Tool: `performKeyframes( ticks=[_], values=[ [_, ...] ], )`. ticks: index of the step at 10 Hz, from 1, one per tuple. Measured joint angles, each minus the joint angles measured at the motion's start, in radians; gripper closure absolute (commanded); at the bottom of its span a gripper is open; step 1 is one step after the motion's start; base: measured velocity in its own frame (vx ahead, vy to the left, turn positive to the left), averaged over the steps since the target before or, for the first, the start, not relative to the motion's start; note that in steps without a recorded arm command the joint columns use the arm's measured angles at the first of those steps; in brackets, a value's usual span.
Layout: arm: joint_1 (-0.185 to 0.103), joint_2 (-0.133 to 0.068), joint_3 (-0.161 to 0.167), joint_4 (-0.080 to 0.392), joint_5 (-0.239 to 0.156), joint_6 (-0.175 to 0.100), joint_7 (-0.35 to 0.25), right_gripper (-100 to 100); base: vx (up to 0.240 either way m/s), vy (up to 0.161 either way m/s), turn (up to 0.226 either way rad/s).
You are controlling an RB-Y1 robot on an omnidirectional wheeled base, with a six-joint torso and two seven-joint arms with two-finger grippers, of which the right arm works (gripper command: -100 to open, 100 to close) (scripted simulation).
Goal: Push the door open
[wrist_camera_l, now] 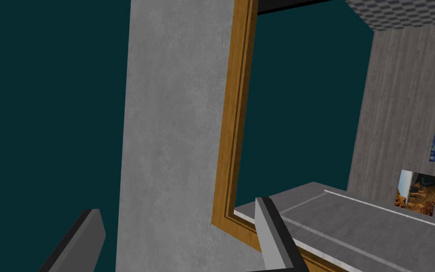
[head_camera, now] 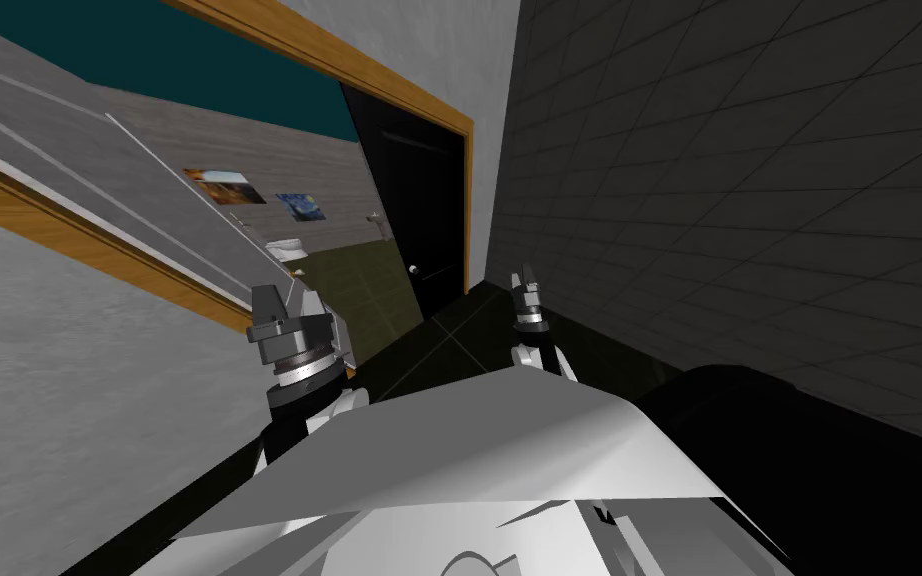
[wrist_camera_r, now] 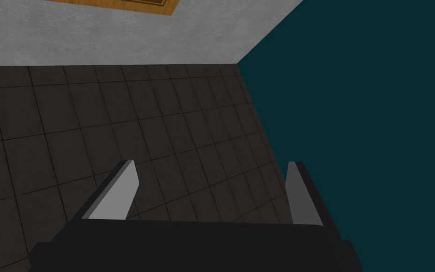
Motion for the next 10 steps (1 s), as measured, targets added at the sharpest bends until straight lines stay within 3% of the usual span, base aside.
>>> performKeyframes(
  ticks=[5, 10],
  values=[
    [-0.014, -0.034, 0.027, 0.101, -0.081, -0.049, -0.09, -100, 0.177, -0.015, 0.202],
    [-0.027, -0.054, 0.062, 0.205, -0.166, -0.1, -0.186, -100, 0.127, -0.013, 0.216]
  ],
)
